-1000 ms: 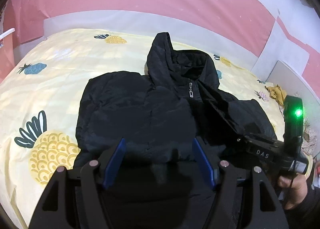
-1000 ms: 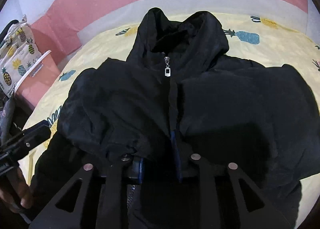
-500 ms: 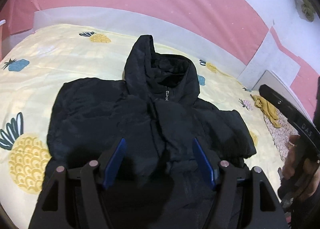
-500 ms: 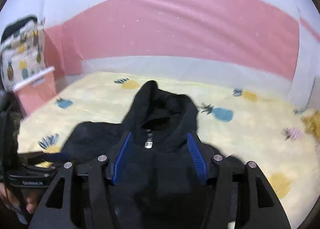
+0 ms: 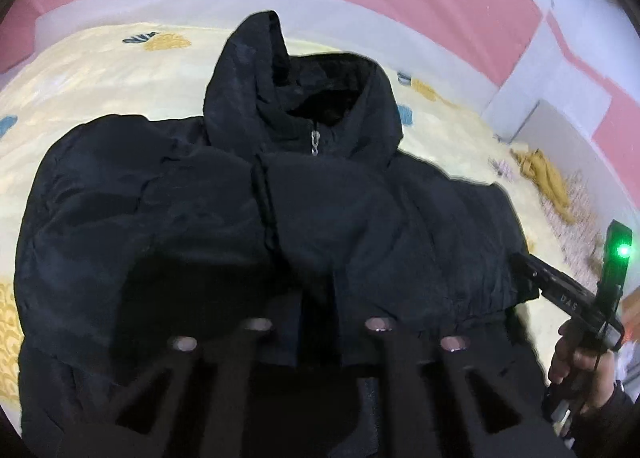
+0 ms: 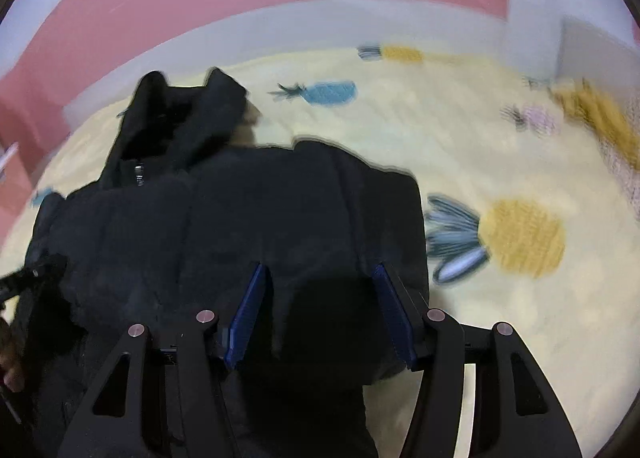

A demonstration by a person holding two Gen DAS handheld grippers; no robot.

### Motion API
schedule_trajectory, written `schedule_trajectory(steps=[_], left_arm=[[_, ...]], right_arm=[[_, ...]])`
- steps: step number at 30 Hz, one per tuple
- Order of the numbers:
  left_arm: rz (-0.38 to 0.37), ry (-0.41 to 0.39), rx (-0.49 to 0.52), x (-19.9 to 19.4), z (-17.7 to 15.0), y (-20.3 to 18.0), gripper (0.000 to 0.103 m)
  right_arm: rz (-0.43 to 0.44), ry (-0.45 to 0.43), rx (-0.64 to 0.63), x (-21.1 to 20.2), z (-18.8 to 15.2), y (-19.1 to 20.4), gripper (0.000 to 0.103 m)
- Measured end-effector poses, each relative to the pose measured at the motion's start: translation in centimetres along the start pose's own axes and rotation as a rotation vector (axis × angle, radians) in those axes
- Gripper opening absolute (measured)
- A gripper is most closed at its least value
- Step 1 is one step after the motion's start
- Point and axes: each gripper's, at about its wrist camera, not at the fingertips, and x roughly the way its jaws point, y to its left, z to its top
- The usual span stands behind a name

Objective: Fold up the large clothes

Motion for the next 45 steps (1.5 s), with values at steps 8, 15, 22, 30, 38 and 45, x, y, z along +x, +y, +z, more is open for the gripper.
schedule_trajectory(steps=[8, 15, 22, 30, 38, 45], left_arm=[[0.061, -0.085, 0.0, -2.8, -0.5, 2.1, 0.007], [0.071, -0.059, -0.03, -0.8, -1.3, 3.6, 0.007], [0.092, -0.034, -0.016, -0.2, -1.2, 3.3, 0.013], [0.147, -0.08, 0.024, -6.3, -0.2, 2.4, 0.037], [0.146, -0.11, 0.102, -0.7, 4.6, -1.0, 0.048], [0.193, -0.041, 0.126, 5.7, 2.5, 1.1, 0.04]], right_arm=[[0.117, -0.097, -0.019, -3.0, 0.5, 0.8, 0.057], [0.064, 0.069, -0.094, 3.0, -0.6, 1.3, 0.057], [0.044, 0.104, -0.117, 3.2, -0.6, 1.5, 0.057], [0.088, -0.062, -0.033, -3.0, 2.4, -1.2, 0.057], [0.04, 0.021, -0.024, 2.3, 5.4, -1.6, 0.056], [0.027, 0.129, -0.01, 7.7, 3.3, -2.6, 0.056]])
